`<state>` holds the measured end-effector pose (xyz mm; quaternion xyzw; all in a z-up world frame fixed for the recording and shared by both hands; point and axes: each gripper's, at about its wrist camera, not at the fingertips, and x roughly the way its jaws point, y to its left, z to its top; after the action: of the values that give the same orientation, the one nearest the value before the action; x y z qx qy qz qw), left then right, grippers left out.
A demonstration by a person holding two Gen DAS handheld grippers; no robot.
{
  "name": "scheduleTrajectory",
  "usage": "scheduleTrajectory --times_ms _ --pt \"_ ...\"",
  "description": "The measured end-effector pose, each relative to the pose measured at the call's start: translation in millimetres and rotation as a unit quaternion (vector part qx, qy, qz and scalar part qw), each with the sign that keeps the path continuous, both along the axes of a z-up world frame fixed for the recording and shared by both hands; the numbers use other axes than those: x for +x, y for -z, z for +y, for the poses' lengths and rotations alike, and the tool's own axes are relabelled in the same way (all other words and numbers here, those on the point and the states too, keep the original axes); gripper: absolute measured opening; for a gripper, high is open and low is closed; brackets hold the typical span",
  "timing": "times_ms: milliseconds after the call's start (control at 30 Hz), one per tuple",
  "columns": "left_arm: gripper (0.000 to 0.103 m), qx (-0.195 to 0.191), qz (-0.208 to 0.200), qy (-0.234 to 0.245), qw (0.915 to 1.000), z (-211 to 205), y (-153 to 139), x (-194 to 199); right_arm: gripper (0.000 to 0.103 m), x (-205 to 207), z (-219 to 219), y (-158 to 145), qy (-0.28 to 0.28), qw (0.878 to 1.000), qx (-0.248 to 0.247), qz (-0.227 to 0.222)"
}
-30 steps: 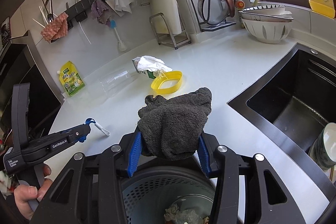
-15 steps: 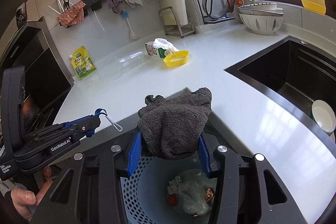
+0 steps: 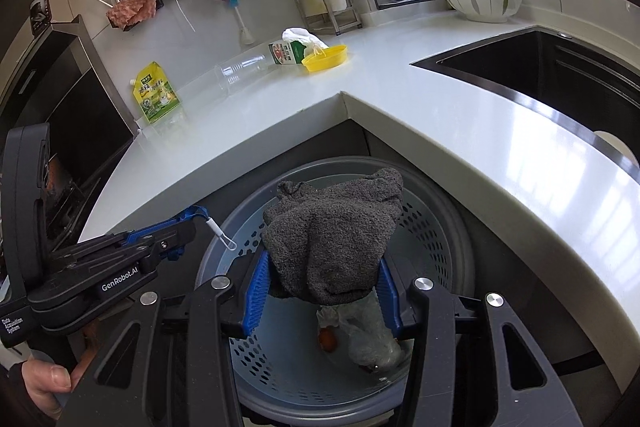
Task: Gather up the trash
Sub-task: 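Carry the strap and cloth over the basket and open both tools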
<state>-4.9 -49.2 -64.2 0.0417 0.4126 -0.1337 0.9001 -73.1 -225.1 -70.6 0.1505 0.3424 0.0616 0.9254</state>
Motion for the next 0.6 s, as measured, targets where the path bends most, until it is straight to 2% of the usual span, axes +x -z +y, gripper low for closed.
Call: scheduleTrajectory --times_ms 600 --pt "0.015 0.011 0.010 -0.008 0.9999 6 10 -9 0.046 -3 7 16 -0.010 1.000 -0.005 0.025"
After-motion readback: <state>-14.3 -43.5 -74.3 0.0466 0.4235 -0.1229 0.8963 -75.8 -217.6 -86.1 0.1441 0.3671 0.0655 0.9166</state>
